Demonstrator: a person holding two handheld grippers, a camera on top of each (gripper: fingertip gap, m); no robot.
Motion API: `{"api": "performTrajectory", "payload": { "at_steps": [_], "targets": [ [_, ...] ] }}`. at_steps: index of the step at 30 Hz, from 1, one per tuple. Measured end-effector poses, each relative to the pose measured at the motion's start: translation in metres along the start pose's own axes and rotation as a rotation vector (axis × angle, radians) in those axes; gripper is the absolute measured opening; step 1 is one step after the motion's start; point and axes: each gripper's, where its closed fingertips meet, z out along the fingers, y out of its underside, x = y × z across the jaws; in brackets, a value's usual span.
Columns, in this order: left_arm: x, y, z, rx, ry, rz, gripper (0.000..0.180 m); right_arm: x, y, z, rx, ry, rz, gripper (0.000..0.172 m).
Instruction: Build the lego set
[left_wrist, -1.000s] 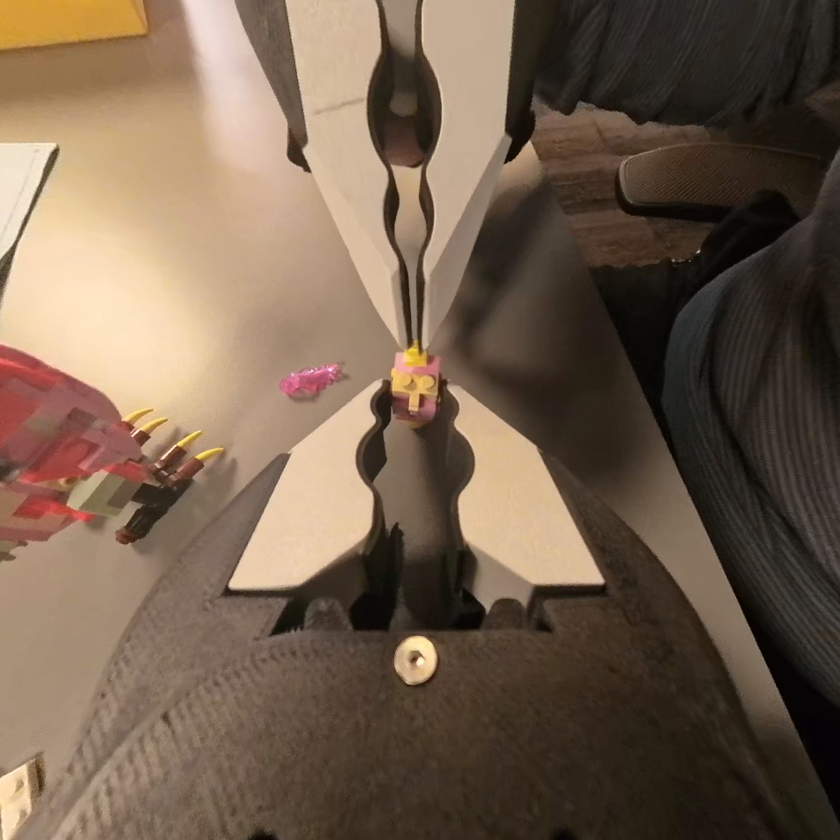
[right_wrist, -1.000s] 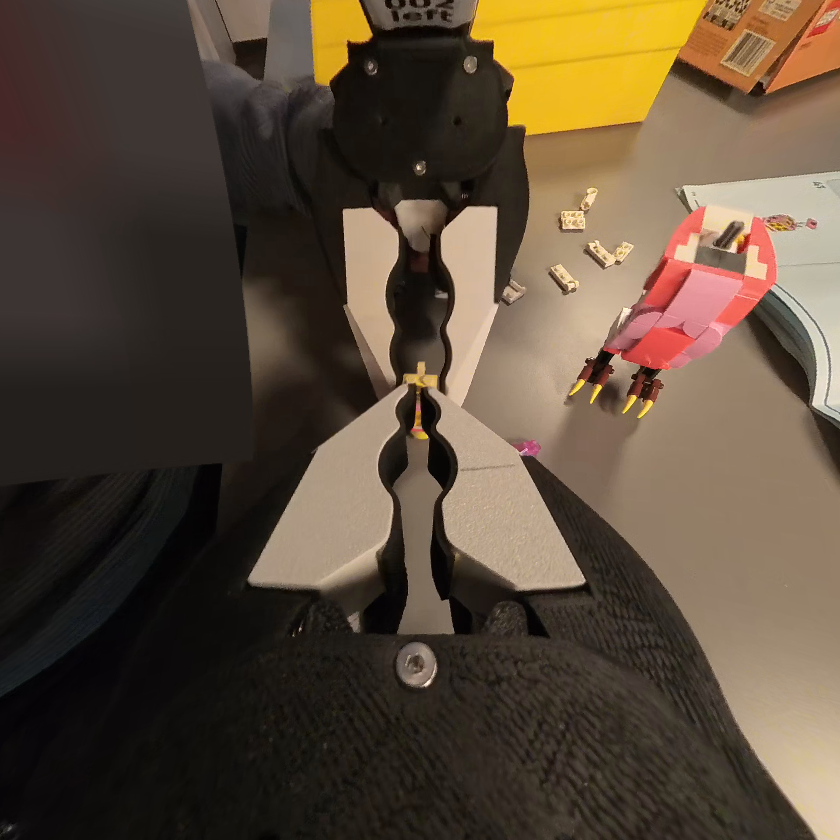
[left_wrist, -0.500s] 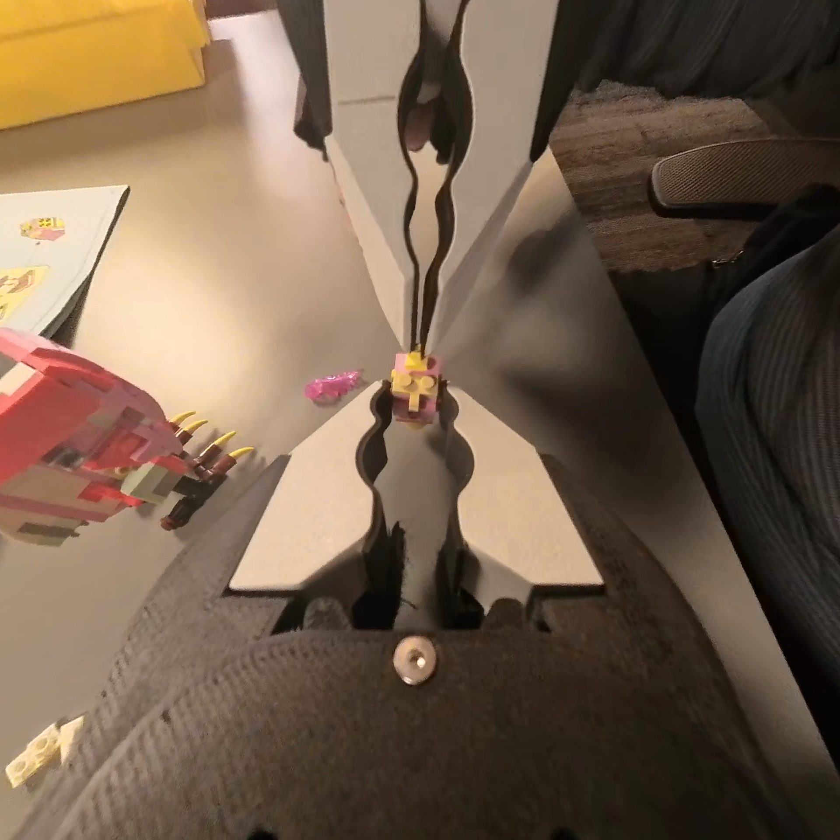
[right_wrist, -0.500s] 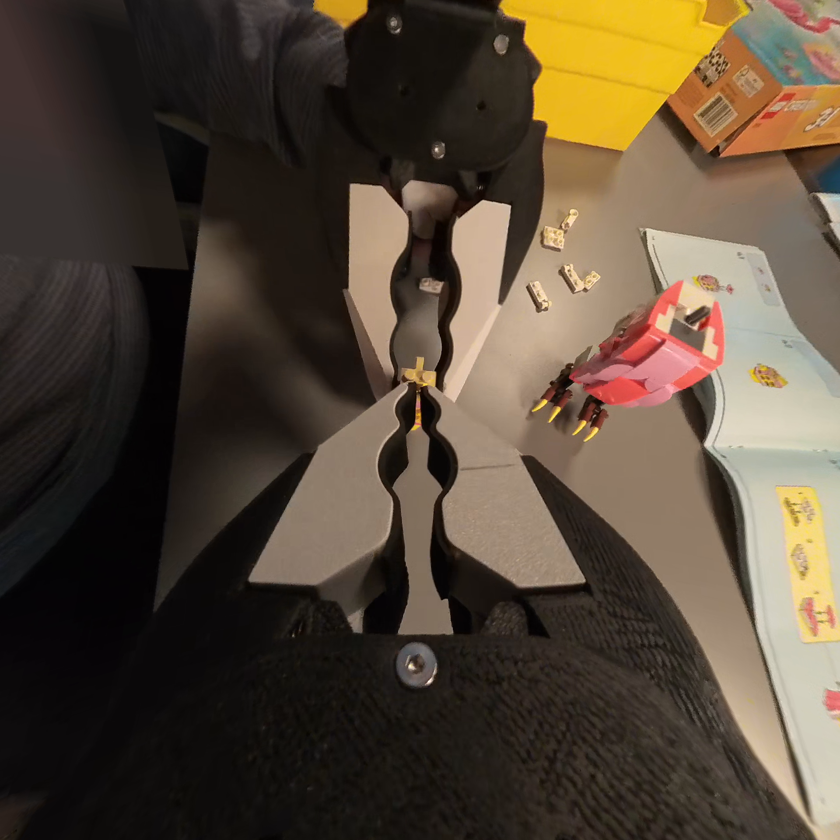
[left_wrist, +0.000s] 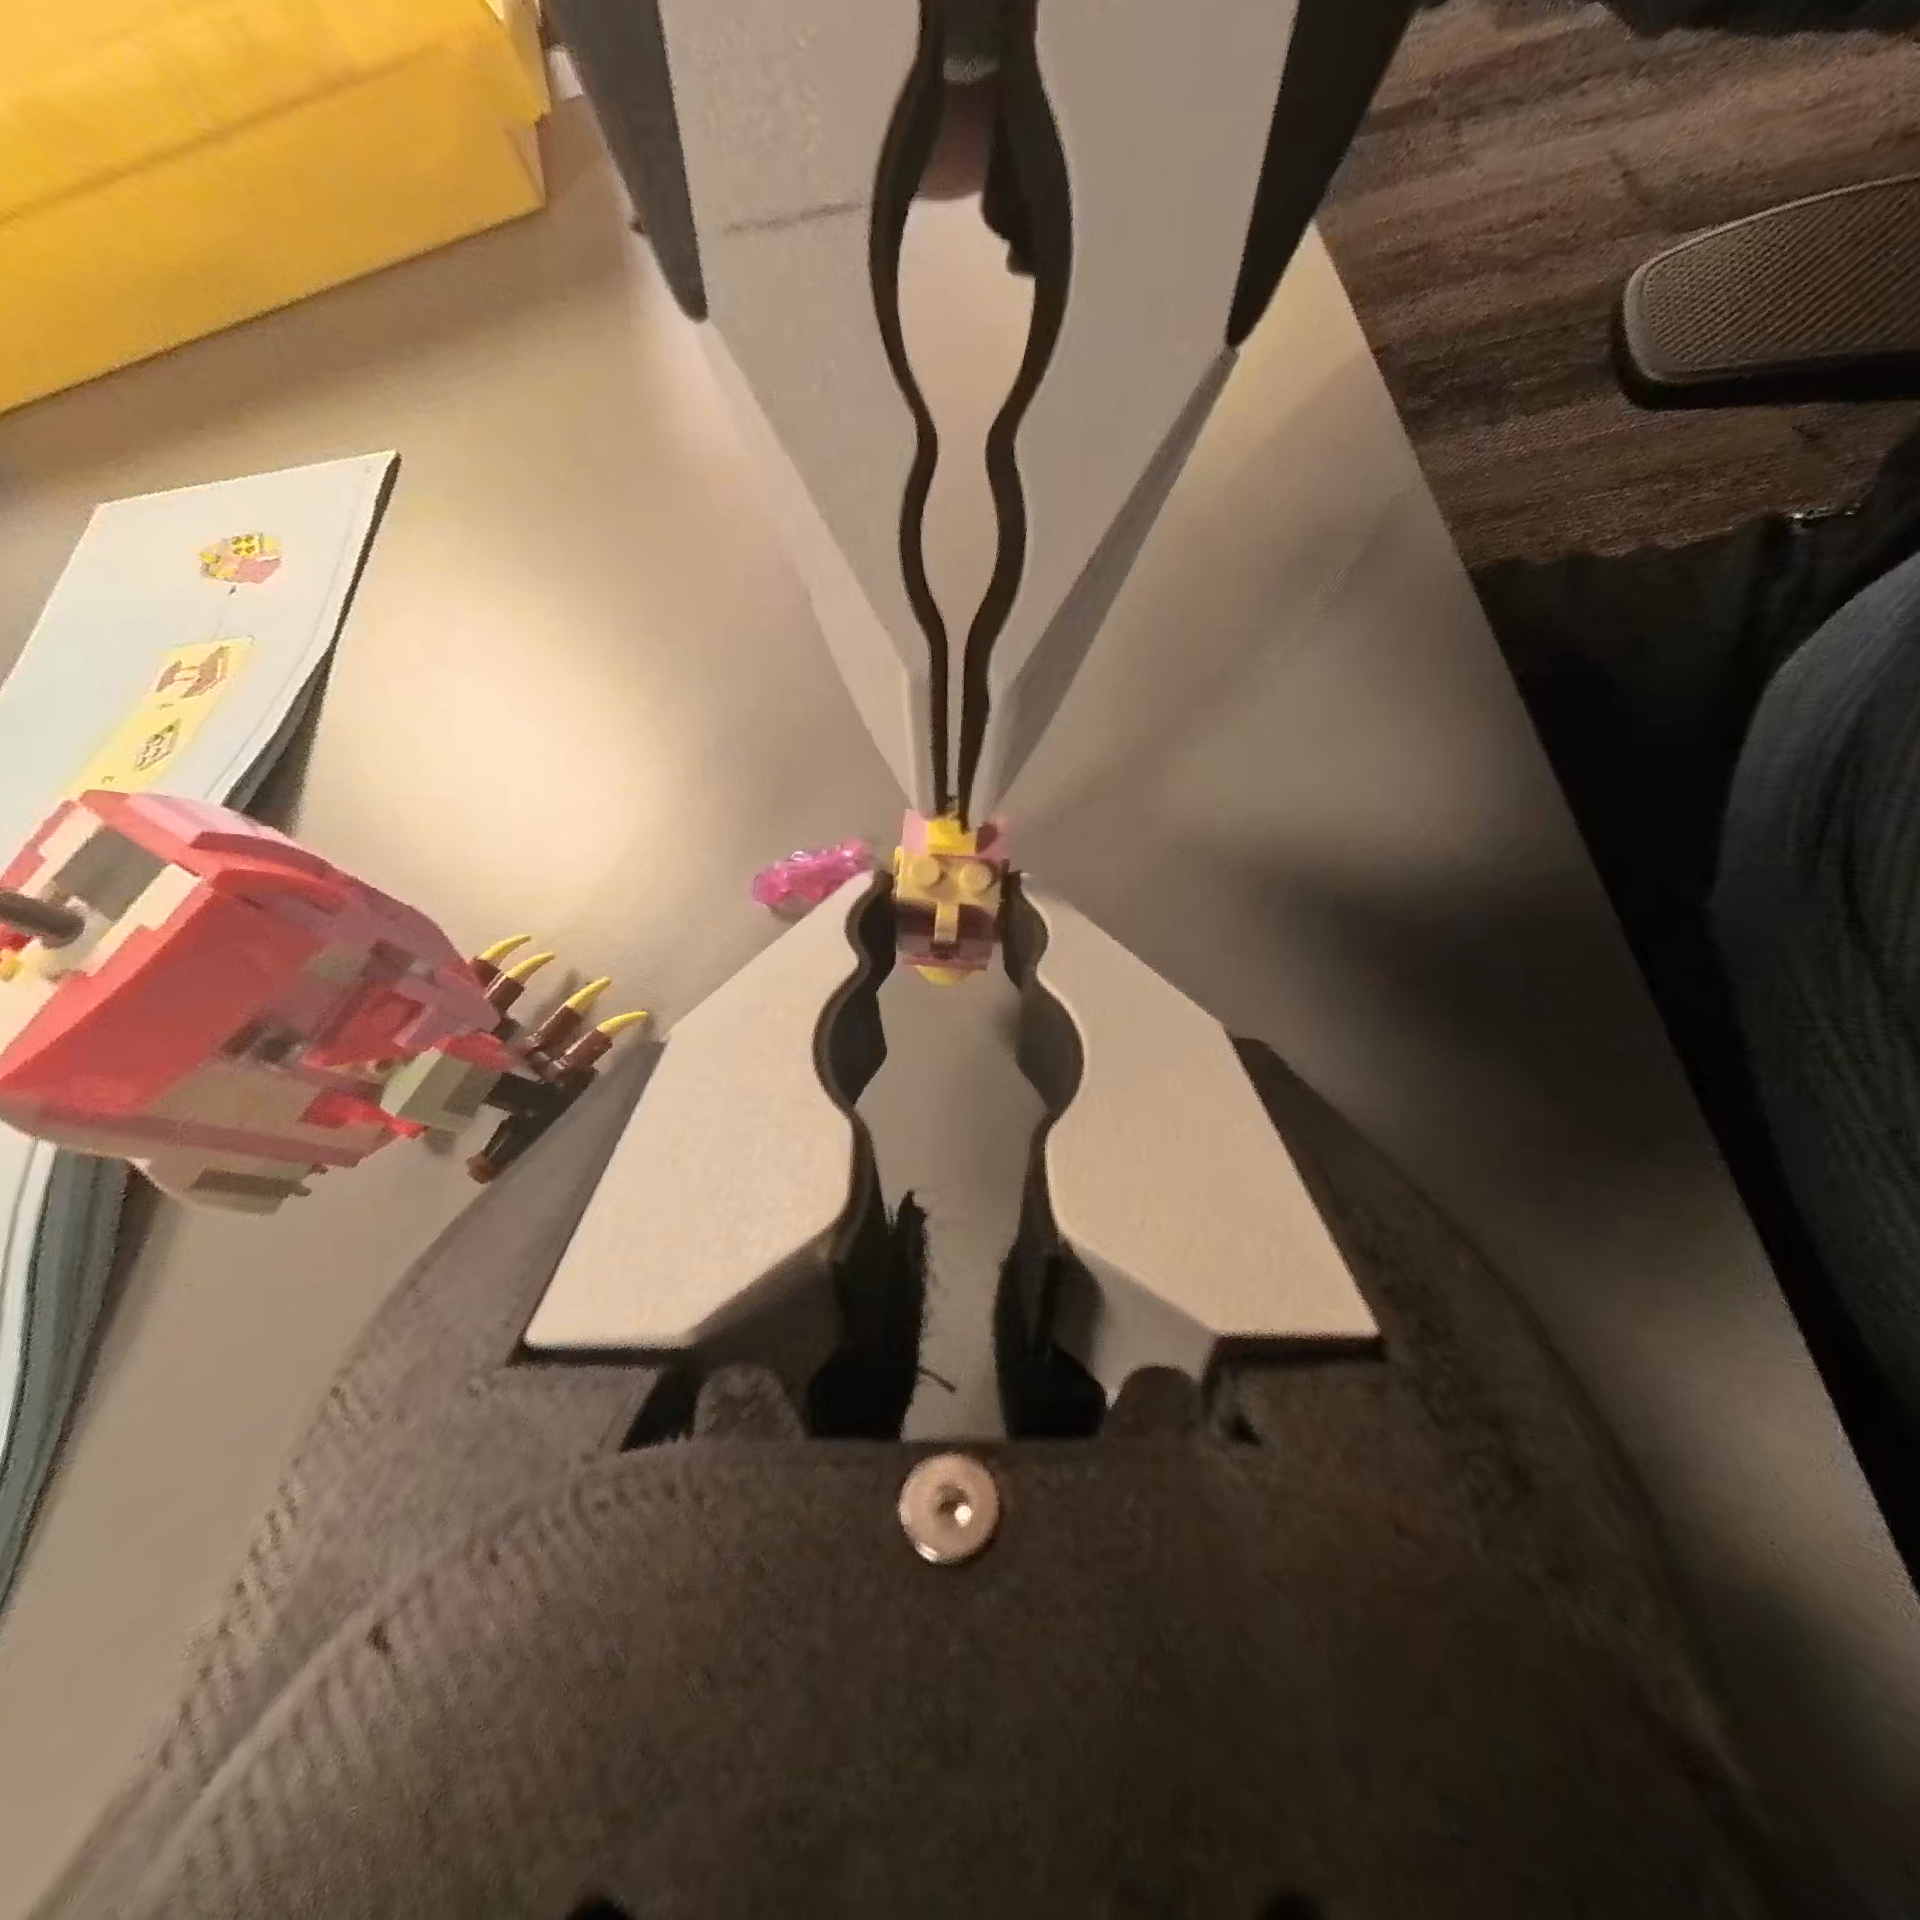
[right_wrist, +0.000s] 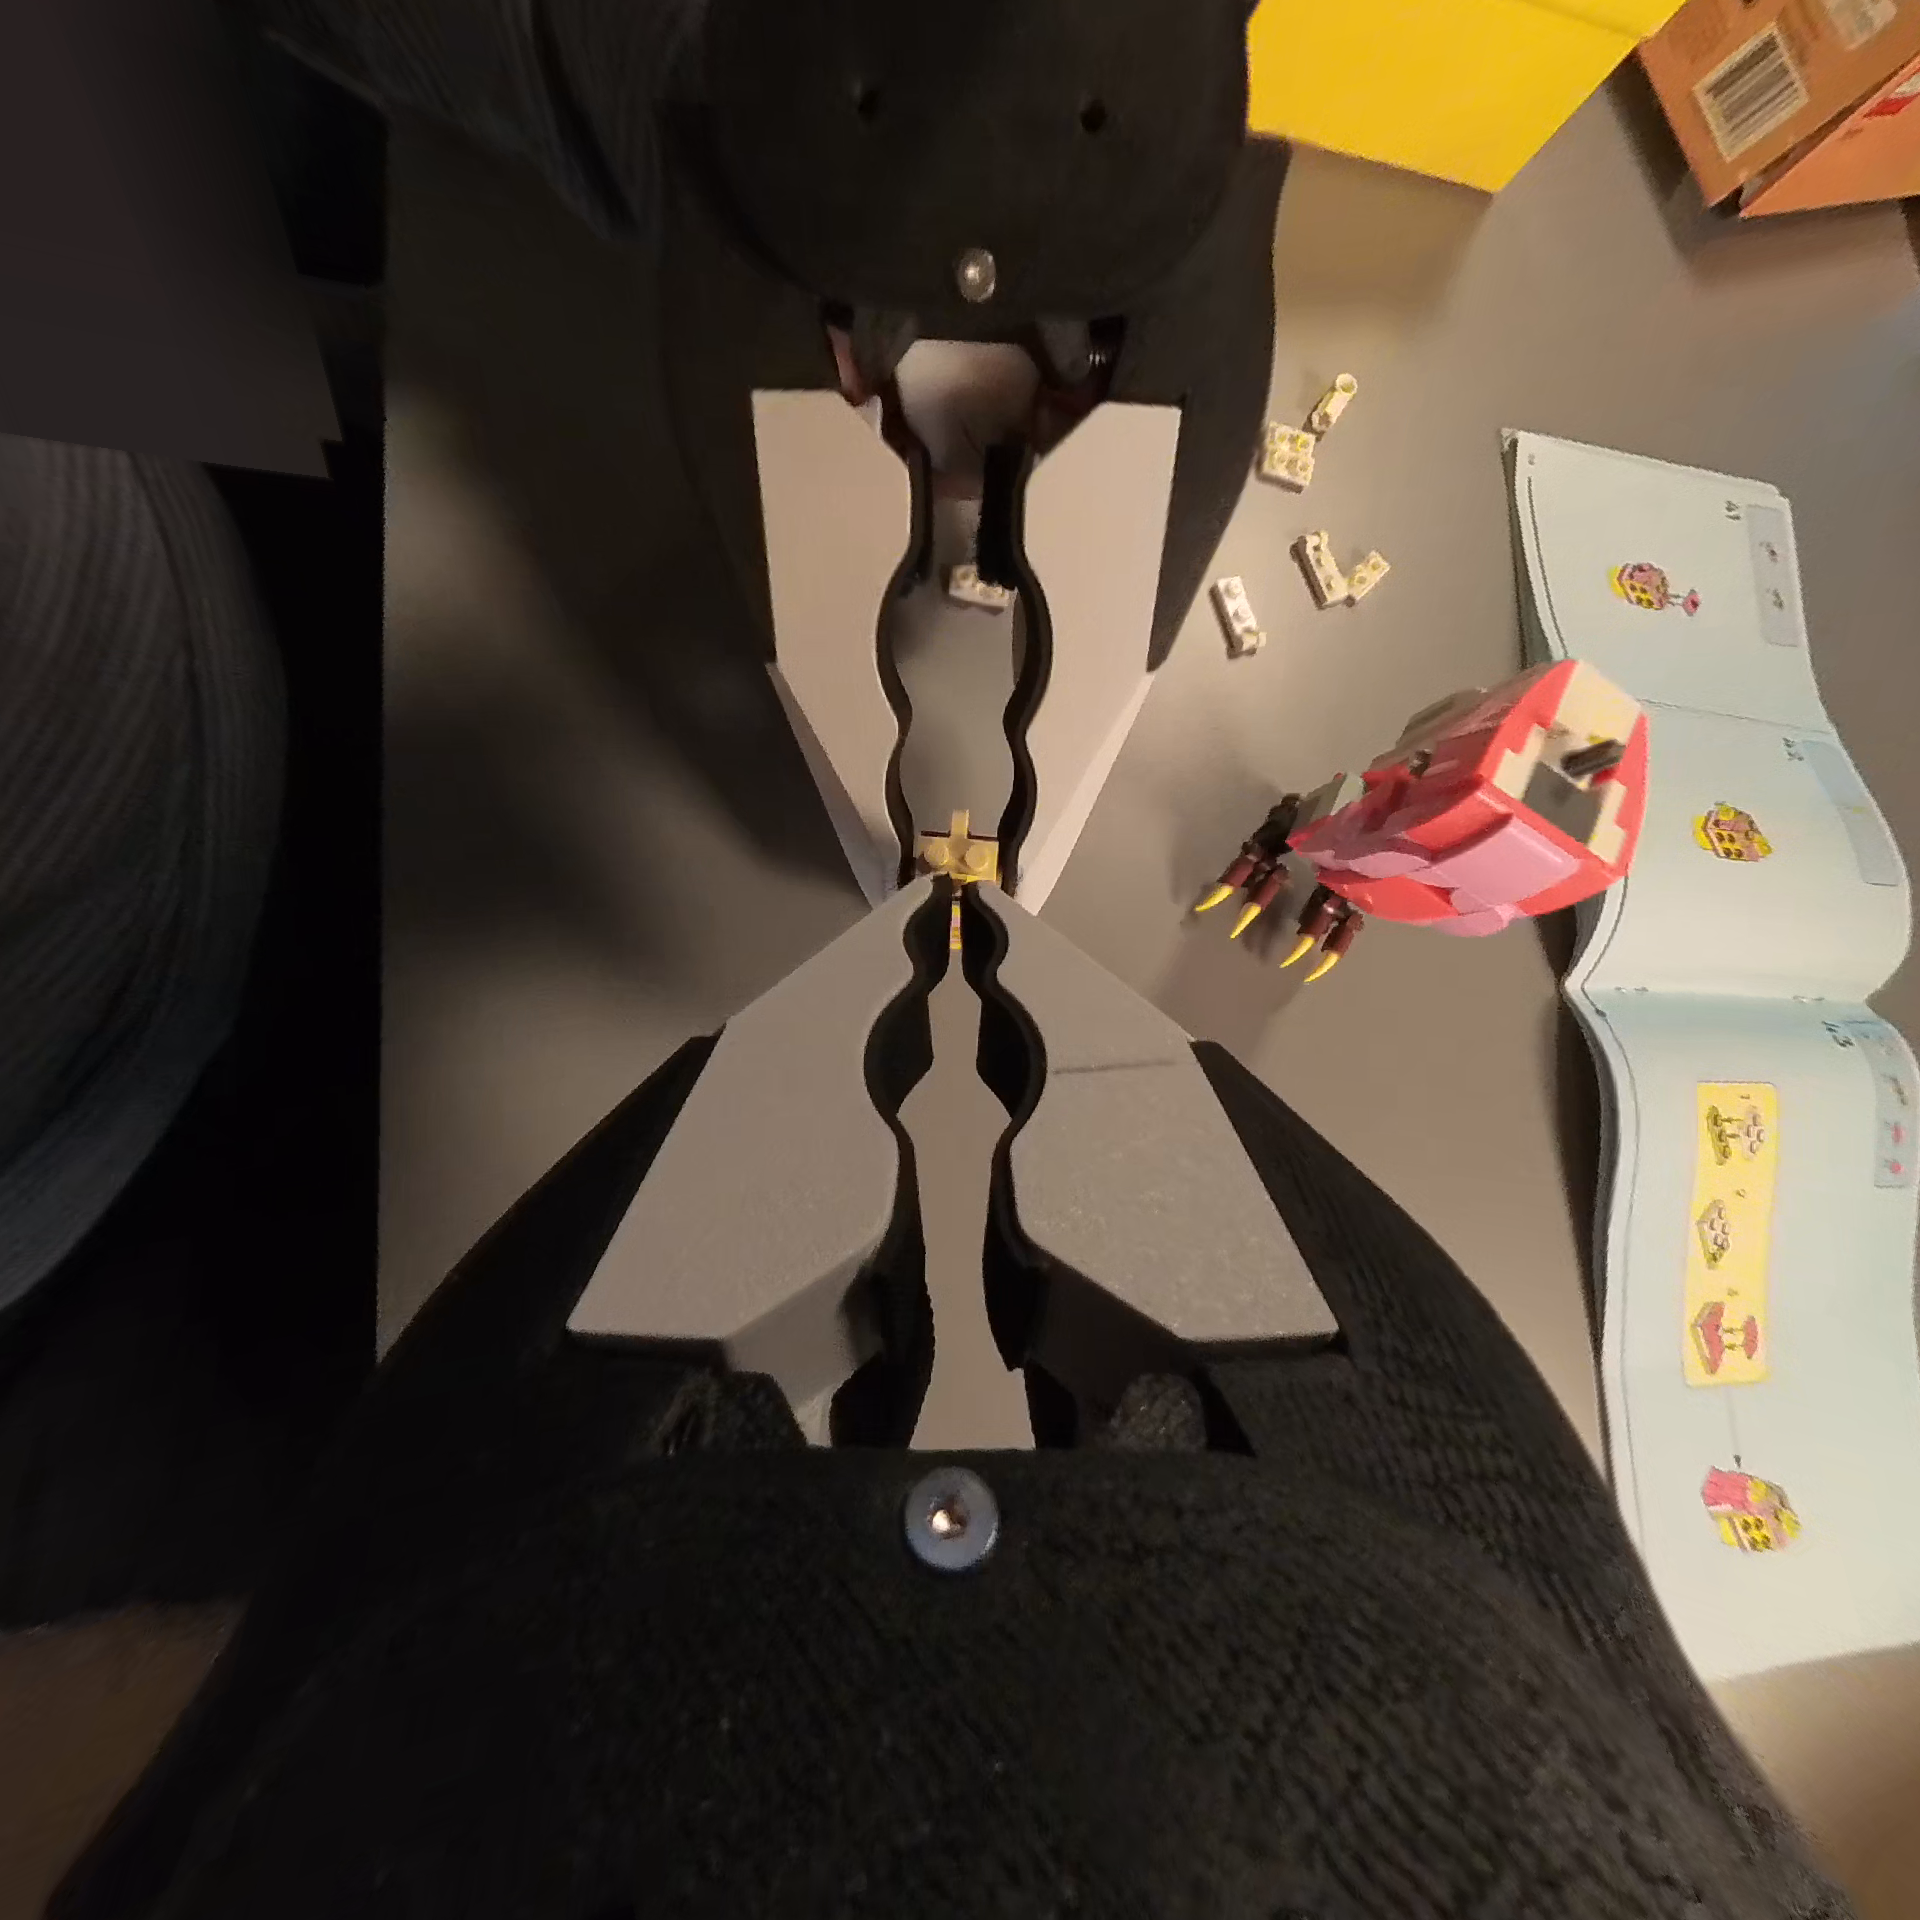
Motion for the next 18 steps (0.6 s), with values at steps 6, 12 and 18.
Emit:
{"api": "performTrajectory", "payload": {
  "at_steps": [6,12,18],
  "targets": [
    [-0.005,-0.001,-0.003,0.004,-0.02,-0.005,0.018,0.004,-0.002,0.0,0.006,0.036,-0.039,0.0],
    [-0.005,-0.003,-0.005,0.014,-0.012,-0.017,0.018,0.006,-0.005,-0.001,0.013,0.043,-0.001,0.0],
    [-0.005,-0.001,-0.006,-0.002,-0.016,-0.002,0.018,0.006,-0.007,-0.001,0.078,-0.002,0.132,0.0]
  ]
}}
